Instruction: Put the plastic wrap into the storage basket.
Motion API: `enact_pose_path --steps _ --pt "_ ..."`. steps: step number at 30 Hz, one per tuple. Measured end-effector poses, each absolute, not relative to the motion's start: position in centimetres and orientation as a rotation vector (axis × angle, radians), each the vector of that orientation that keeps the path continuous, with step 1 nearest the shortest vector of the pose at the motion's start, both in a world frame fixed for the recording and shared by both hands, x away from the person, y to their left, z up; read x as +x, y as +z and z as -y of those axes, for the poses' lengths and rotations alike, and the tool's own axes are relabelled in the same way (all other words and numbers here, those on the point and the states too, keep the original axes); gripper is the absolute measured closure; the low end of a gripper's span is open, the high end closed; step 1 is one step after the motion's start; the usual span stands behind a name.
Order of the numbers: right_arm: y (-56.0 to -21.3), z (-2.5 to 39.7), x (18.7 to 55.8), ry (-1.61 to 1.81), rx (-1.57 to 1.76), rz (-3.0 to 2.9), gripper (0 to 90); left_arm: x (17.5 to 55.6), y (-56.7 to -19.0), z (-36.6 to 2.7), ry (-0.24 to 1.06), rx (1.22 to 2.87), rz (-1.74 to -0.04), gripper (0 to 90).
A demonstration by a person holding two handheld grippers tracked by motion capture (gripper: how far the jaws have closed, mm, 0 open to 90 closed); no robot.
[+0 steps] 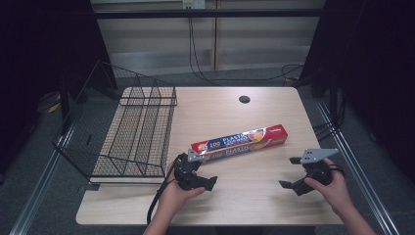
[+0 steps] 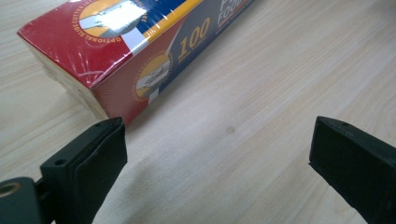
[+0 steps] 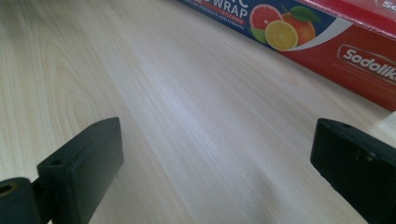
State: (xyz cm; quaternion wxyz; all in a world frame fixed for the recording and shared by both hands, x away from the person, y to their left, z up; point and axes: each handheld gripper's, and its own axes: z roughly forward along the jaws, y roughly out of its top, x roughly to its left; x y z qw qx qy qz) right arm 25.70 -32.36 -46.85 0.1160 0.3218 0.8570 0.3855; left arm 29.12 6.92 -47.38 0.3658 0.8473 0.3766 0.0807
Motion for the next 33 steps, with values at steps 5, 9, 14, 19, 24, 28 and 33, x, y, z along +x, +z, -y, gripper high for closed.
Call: enact_pose_path --steps 5,9,14,19,24,28,33 --pt "-47.1 32.4 25.7 1.115 0.950 -2.523 2.6 29.2 -47.2 -7.0 0.208 2.172 -0.985 4.1" --pt "-47.1 32.3 25.7 1.119 0.957 -2.513 2.6 29.2 -47.3 -6.9 0.204 2.164 -0.991 4.2" --pt "-47.2 32.2 25.9 1.123 0.969 -2.496 2.6 29.4 -47.3 -6.8 0.190 2.164 -0.985 4.2" --pt "-47.3 32.2 26.1 1.124 0.970 -2.499 2.6 29.5 -46.9 -6.8 0.175 2.191 -0.970 4.2" --pt "-47.4 32.2 26.2 1.118 0.984 -2.491 2.6 29.6 -46.7 -6.3 0.153 2.170 -0.964 4.1" --pt "-47.2 32.2 26.1 1.124 0.991 -2.476 2.6 29.8 -46.1 -5.9 0.117 2.176 -0.920 2.6" --pt "-47.4 32.0 26.1 1.118 0.994 -2.482 2.6 30.5 -45.7 -5.8 0.088 2.165 -0.925 1.7"
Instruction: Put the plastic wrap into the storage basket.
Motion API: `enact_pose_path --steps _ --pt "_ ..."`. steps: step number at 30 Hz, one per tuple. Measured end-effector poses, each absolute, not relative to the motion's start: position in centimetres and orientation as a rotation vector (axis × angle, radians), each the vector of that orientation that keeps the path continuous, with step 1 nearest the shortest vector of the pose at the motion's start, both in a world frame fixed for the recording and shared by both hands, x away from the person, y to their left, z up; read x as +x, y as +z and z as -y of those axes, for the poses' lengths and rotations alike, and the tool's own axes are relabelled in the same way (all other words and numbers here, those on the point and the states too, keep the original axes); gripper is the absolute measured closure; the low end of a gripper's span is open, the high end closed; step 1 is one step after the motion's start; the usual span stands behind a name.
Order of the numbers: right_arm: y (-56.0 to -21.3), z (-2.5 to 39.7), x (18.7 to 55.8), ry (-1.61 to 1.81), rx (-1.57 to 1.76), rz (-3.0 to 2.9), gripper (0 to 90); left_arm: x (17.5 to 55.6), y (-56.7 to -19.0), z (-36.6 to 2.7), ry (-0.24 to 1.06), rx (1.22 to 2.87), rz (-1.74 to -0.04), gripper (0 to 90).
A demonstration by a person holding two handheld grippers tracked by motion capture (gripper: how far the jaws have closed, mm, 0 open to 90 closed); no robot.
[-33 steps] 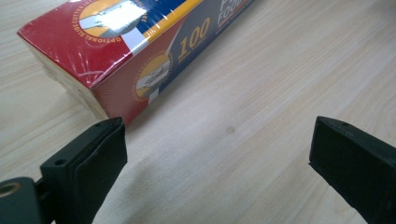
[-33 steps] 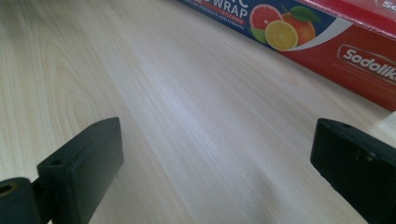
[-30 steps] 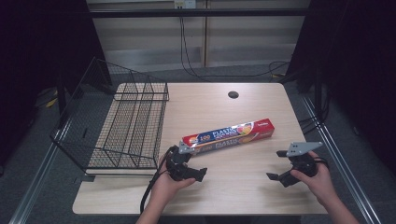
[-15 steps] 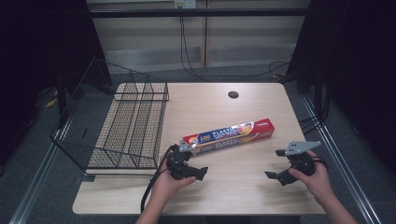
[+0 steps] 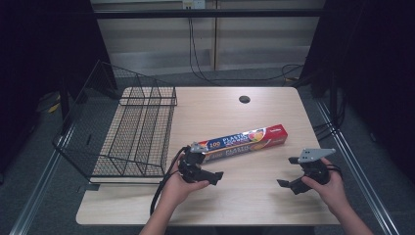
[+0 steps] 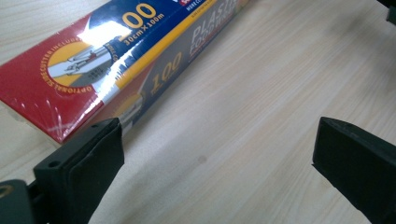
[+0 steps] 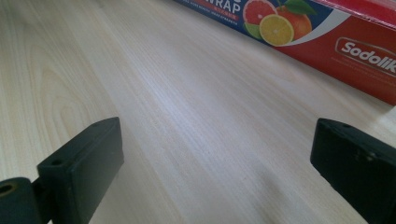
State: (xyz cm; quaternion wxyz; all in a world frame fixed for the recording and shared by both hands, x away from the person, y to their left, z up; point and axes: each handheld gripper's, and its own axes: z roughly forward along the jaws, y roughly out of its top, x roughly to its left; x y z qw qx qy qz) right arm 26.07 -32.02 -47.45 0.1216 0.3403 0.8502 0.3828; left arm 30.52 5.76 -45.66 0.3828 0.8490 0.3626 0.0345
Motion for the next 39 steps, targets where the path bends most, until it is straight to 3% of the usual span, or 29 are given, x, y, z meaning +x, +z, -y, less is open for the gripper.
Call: enact_pose_path --steps 30,39 --pt "-47.4 31.9 26.2 1.158 0.957 -2.482 2.5 37.6 -42.5 -1.7 -0.081 2.165 -0.892 0.6" --pt "-47.4 31.9 26.2 1.159 0.948 -2.485 2.4 39.6 -41.9 -0.9 -0.003 2.209 -0.882 3.4"
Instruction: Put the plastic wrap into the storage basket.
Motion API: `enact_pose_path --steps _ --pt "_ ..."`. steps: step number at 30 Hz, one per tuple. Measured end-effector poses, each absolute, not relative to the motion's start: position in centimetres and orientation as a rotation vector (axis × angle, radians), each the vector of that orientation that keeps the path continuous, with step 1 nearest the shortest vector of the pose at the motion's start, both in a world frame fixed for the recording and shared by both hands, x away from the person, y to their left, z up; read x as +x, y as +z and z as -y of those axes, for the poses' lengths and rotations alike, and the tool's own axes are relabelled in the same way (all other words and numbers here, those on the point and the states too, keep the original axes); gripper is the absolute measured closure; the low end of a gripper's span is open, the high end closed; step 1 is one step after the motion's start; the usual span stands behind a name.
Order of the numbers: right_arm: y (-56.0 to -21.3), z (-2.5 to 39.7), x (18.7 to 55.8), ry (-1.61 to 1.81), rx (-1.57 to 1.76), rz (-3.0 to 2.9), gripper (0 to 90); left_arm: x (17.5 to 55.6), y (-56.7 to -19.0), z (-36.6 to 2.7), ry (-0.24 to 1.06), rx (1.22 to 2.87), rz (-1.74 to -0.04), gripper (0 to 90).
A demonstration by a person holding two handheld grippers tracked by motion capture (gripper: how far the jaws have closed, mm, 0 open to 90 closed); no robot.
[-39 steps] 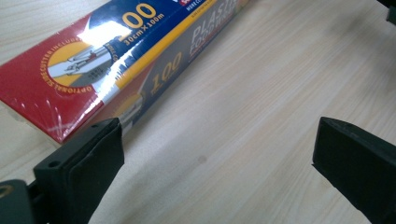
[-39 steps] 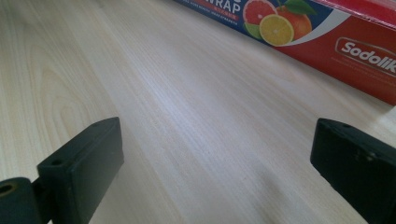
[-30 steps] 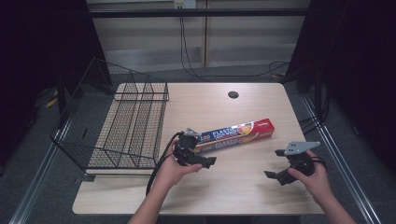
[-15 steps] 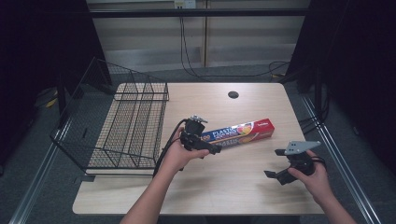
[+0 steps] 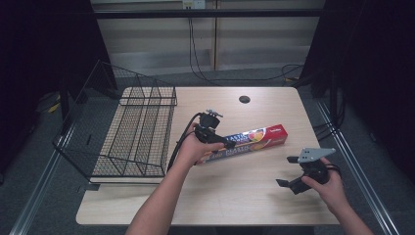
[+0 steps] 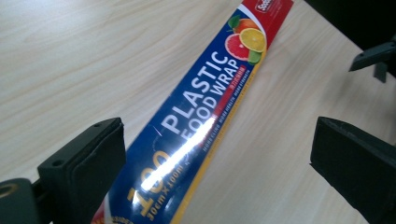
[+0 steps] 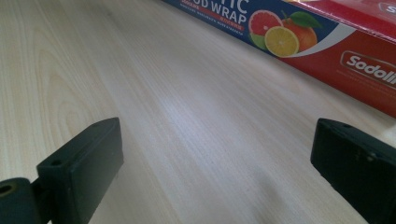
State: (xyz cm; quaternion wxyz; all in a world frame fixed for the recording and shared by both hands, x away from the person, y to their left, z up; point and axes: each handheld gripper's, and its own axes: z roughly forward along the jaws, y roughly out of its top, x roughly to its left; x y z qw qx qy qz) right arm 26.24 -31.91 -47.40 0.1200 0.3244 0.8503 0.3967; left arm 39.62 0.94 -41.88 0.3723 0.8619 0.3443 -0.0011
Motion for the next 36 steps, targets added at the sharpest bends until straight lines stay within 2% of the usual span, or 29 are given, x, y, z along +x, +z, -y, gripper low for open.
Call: enact_pose_path --steps 13,17,19,25,26,36 --pt "-47.4 32.0 26.3 1.158 0.941 -2.485 2.4 41.2 -42.5 1.2 0.019 2.303 -0.832 4.8" --pt "-47.3 32.1 26.3 1.164 0.948 -2.484 2.5 41.5 -42.8 1.7 0.001 2.327 -0.810 9.2" --pt "-47.3 32.1 26.3 1.162 0.946 -2.484 2.5 41.6 -43.1 2.0 0.000 2.327 -0.797 14.9" --pt "-47.3 32.1 26.3 1.161 0.947 -2.483 2.4 41.9 -43.4 2.7 0.029 2.350 -0.734 18.9" --pt "-47.3 32.1 26.3 1.162 0.945 -2.488 2.4 41.9 -43.6 3.0 0.004 2.337 -0.712 23.5" --pt "-47.3 32.1 26.3 1.167 0.942 -2.491 2.4 42.3 -44.4 3.8 -0.014 2.344 -0.730 23.3"
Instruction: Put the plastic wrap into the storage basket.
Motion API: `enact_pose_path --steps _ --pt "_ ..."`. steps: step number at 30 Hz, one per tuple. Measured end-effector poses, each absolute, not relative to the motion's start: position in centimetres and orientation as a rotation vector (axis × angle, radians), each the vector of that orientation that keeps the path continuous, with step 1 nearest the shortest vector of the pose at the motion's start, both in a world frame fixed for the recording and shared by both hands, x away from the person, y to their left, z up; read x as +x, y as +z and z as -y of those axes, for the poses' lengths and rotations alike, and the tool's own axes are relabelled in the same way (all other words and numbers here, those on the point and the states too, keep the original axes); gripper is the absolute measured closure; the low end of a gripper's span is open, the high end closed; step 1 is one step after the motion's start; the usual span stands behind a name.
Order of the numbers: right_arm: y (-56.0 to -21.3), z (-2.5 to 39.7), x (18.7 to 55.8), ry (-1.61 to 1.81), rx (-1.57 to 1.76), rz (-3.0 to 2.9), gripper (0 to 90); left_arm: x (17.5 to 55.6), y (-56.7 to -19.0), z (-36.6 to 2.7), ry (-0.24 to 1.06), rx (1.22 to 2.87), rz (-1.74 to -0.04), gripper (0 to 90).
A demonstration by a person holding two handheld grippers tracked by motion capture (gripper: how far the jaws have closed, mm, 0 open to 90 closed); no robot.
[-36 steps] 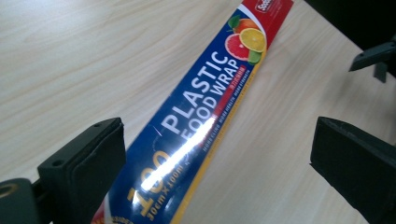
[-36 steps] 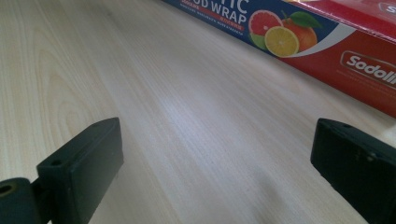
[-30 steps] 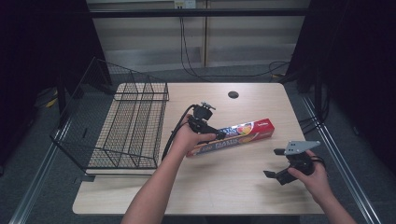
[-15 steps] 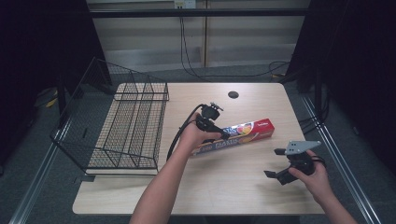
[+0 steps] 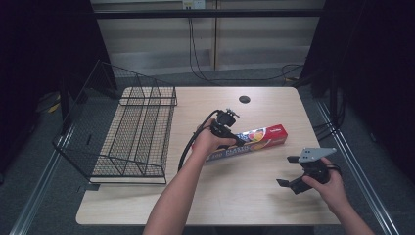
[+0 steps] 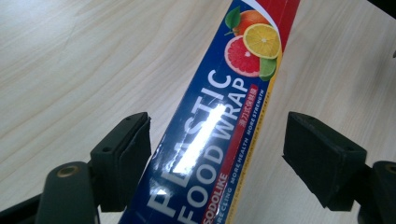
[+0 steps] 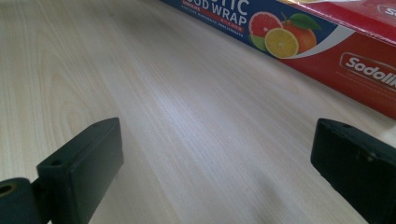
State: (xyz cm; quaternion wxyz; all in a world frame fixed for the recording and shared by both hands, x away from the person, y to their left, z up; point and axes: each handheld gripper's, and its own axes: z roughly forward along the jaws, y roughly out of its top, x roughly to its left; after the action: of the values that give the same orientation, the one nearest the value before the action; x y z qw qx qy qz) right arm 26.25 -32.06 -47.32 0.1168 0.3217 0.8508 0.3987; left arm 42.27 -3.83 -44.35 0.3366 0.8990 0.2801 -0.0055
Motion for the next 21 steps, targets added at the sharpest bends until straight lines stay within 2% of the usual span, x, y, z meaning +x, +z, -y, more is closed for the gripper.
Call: enact_pose_path --steps 9,19,21 --pt "-47.3 32.2 26.3 1.169 0.941 -2.486 2.5 42.5 -45.0 4.4 -0.008 2.364 -0.710 23.6" --pt "-47.4 32.1 26.2 1.170 0.939 -2.493 2.5 42.7 -46.1 4.8 0.003 2.471 -0.639 24.5" --pt "-47.3 32.2 26.2 1.174 0.940 -2.487 2.5 42.9 -46.2 4.7 0.001 2.484 -0.630 26.9"
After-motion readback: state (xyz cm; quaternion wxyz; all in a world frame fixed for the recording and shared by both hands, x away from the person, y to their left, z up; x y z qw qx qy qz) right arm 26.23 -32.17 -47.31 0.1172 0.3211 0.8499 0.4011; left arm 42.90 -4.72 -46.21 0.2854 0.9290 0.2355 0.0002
